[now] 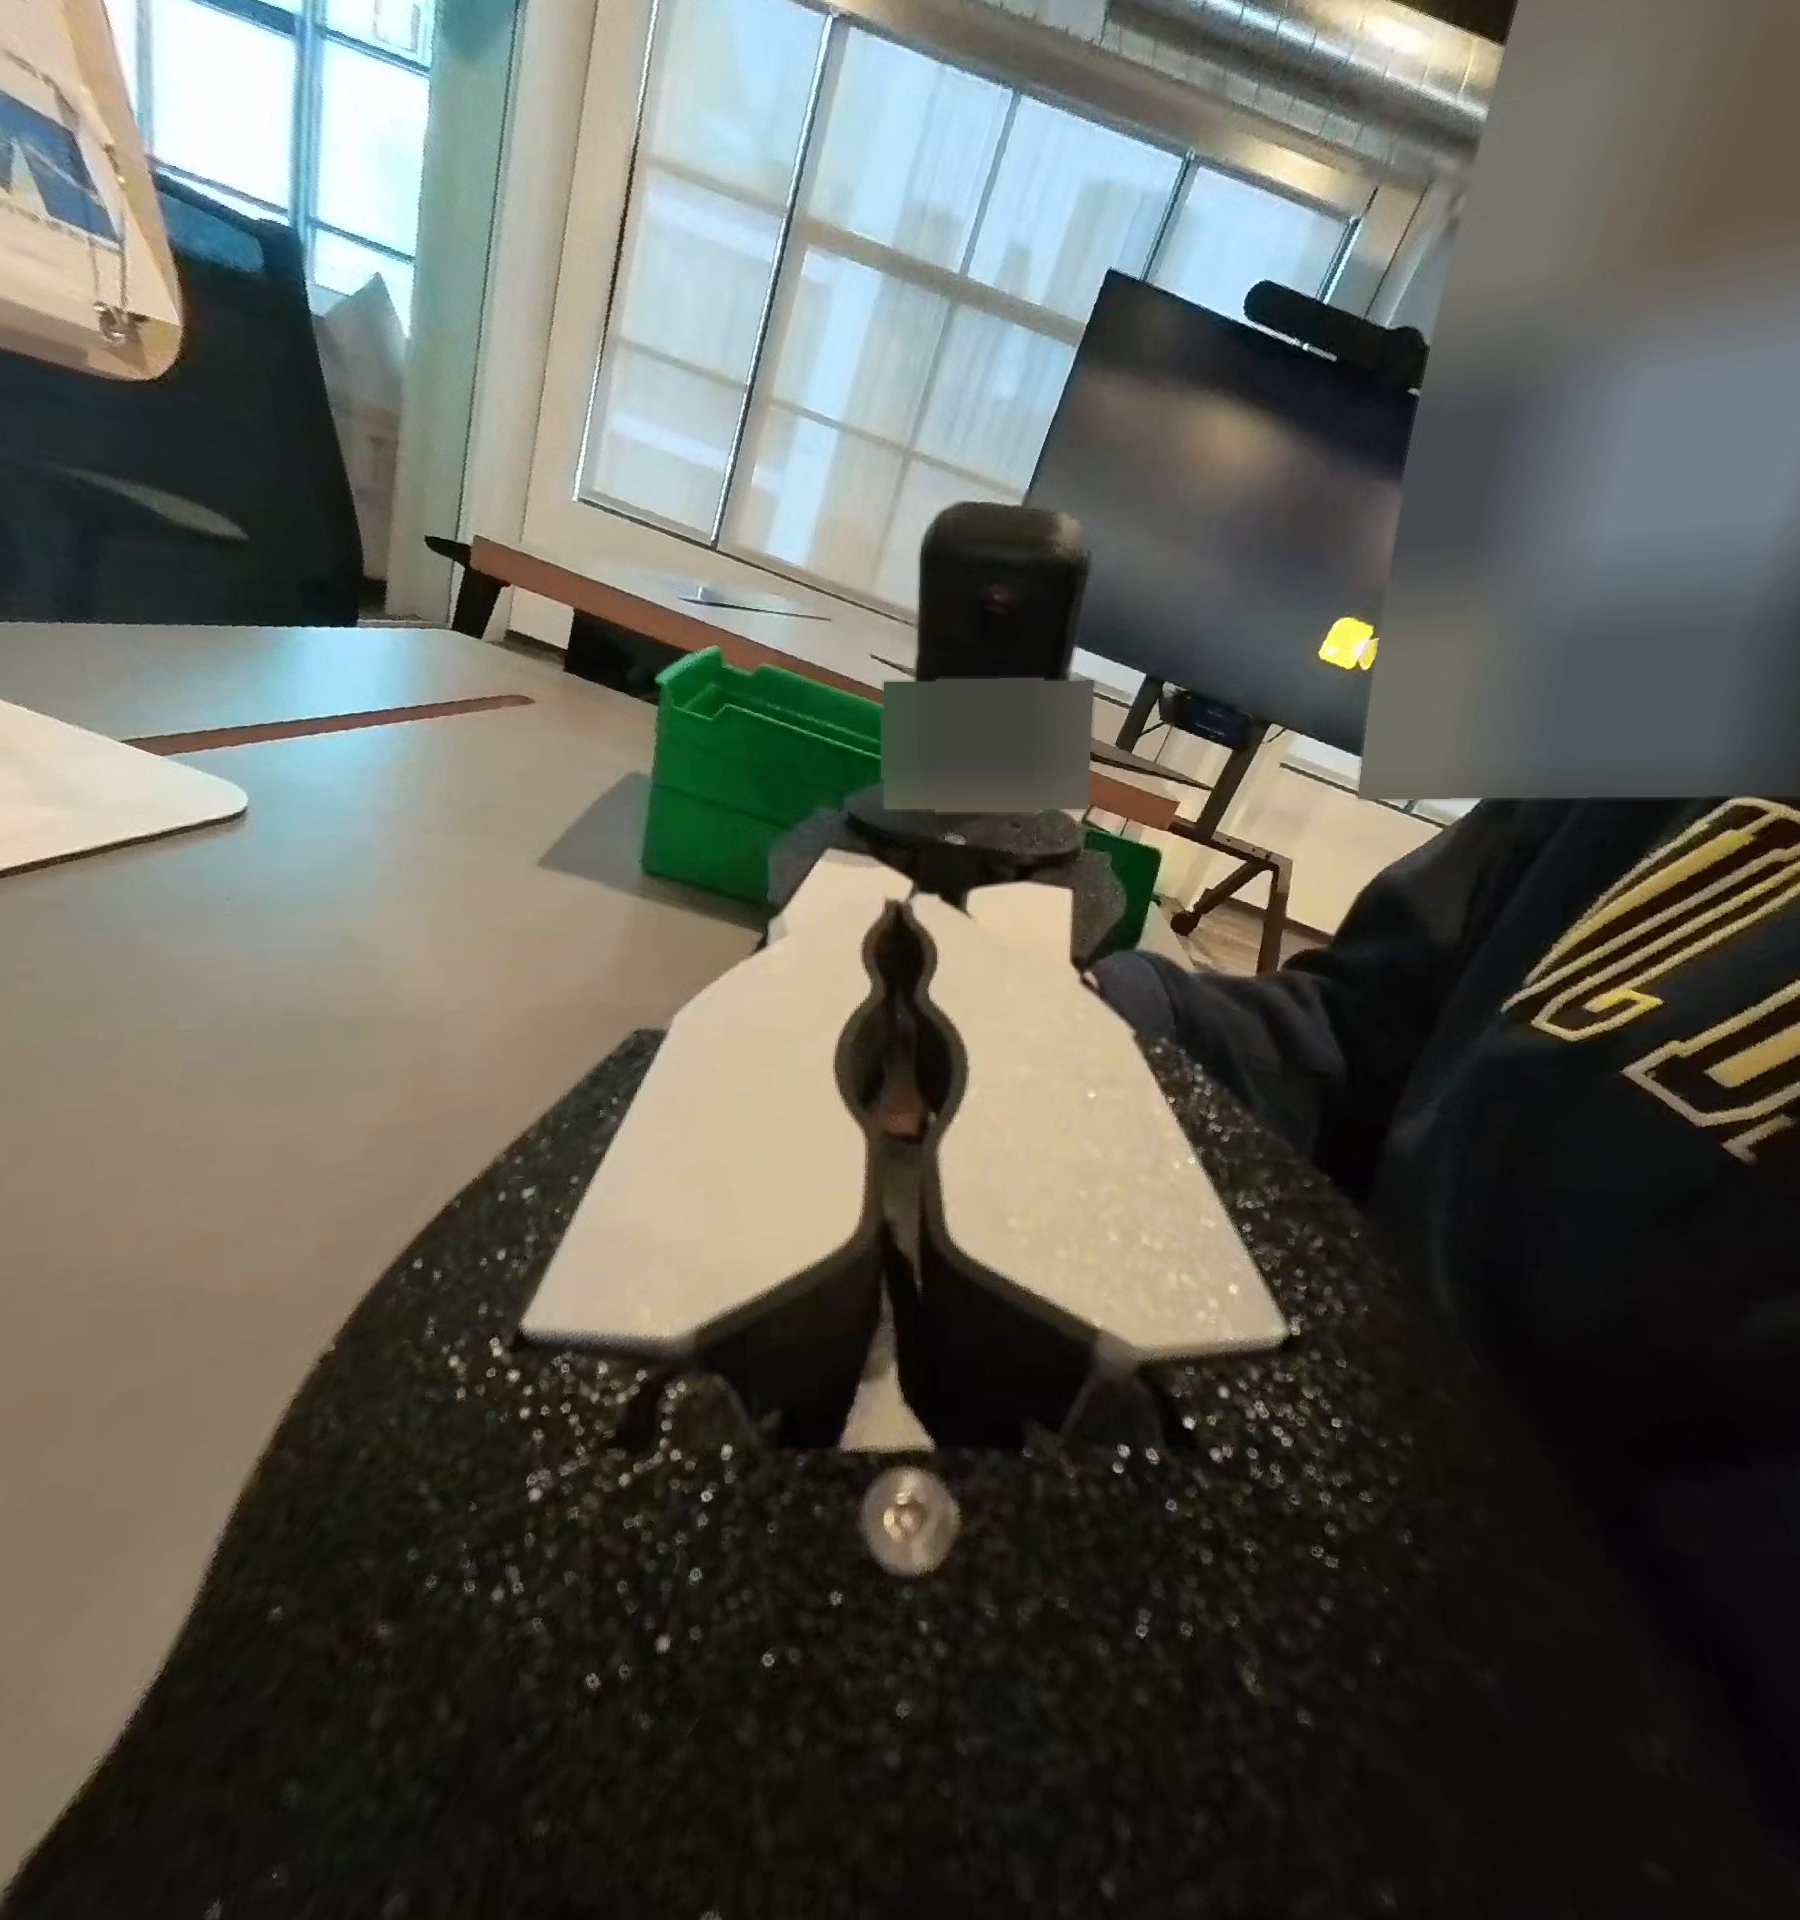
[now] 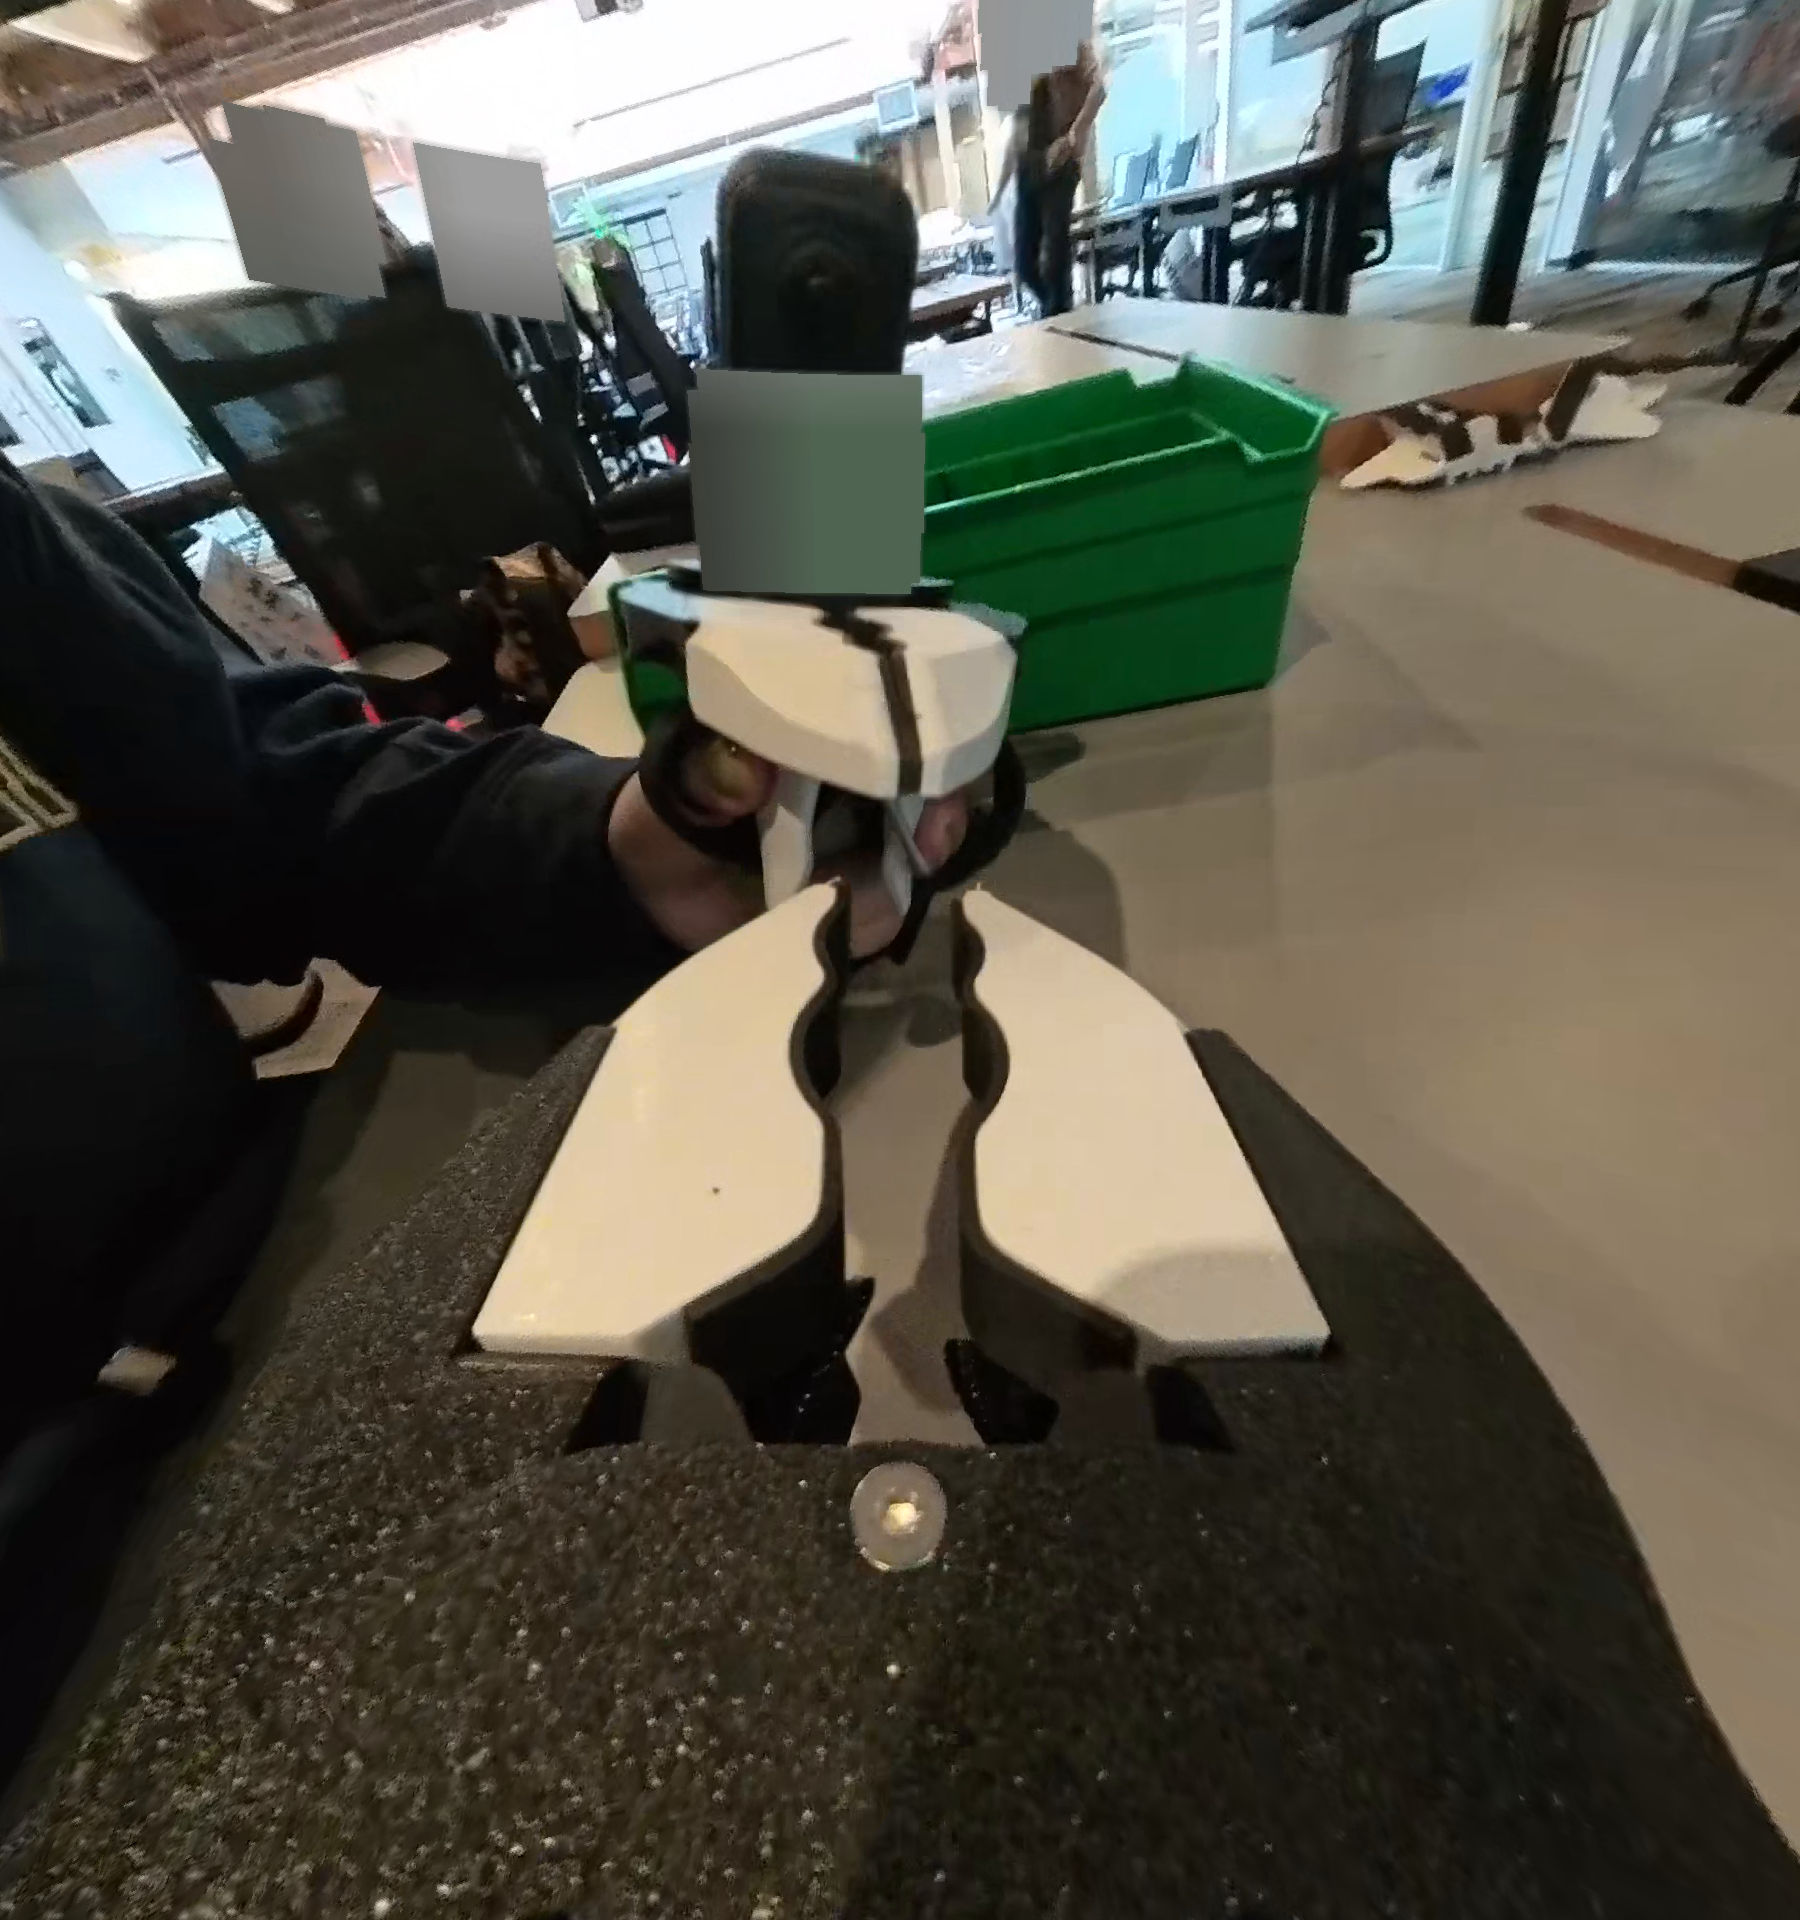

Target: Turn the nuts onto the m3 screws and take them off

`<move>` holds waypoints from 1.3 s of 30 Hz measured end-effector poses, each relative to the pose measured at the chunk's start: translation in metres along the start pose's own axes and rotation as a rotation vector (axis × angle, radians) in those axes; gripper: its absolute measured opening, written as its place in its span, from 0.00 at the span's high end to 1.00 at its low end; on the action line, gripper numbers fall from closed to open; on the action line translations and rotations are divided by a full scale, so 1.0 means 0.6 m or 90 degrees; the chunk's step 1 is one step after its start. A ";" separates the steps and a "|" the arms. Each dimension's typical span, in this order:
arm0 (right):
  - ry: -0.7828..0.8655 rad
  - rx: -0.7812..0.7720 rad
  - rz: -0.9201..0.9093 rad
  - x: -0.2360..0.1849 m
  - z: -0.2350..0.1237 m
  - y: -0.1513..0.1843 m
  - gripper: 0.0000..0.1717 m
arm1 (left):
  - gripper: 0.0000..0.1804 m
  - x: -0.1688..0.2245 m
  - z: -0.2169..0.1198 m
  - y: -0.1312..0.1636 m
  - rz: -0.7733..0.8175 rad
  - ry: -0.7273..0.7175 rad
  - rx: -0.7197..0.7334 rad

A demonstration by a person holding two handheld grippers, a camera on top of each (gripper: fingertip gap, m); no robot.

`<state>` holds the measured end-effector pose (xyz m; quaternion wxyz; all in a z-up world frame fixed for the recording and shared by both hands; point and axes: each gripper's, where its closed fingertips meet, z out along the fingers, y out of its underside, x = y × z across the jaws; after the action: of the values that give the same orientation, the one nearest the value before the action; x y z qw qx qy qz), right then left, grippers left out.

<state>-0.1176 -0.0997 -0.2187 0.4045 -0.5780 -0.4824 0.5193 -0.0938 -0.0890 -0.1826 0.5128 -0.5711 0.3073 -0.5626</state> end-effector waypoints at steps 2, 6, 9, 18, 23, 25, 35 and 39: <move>0.000 0.015 0.001 -0.003 0.003 -0.005 0.90 | 1.00 0.002 0.003 0.005 0.004 0.002 -0.010; 0.011 -0.014 0.001 0.008 -0.001 0.009 0.91 | 1.00 -0.009 0.002 0.012 0.009 -0.023 -0.034; 0.041 -0.028 -0.001 0.027 -0.012 0.016 0.92 | 1.00 -0.026 -0.008 0.011 0.018 -0.060 -0.041; 0.180 0.017 -0.108 0.066 -0.031 0.008 0.97 | 1.00 -0.080 -0.043 0.002 0.151 -0.236 -0.054; 0.156 -0.041 -0.167 0.050 -0.013 0.027 0.98 | 1.00 -0.099 -0.059 -0.003 0.180 -0.287 -0.042; 0.160 -0.054 -0.188 0.047 -0.009 0.031 0.99 | 1.00 -0.104 -0.059 0.001 0.191 -0.295 -0.051; 0.228 0.013 -0.268 0.054 -0.024 0.007 1.00 | 1.00 -0.113 -0.058 0.004 0.245 -0.337 -0.056; 0.207 -0.016 -0.267 0.049 -0.017 0.017 0.97 | 0.80 -0.112 -0.062 -0.006 0.263 -0.348 -0.034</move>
<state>-0.1061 -0.0726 -0.2334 0.5681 -0.5465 -0.5265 0.3184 -0.1424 -0.0342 -0.2070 0.6643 -0.6397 0.2818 -0.2647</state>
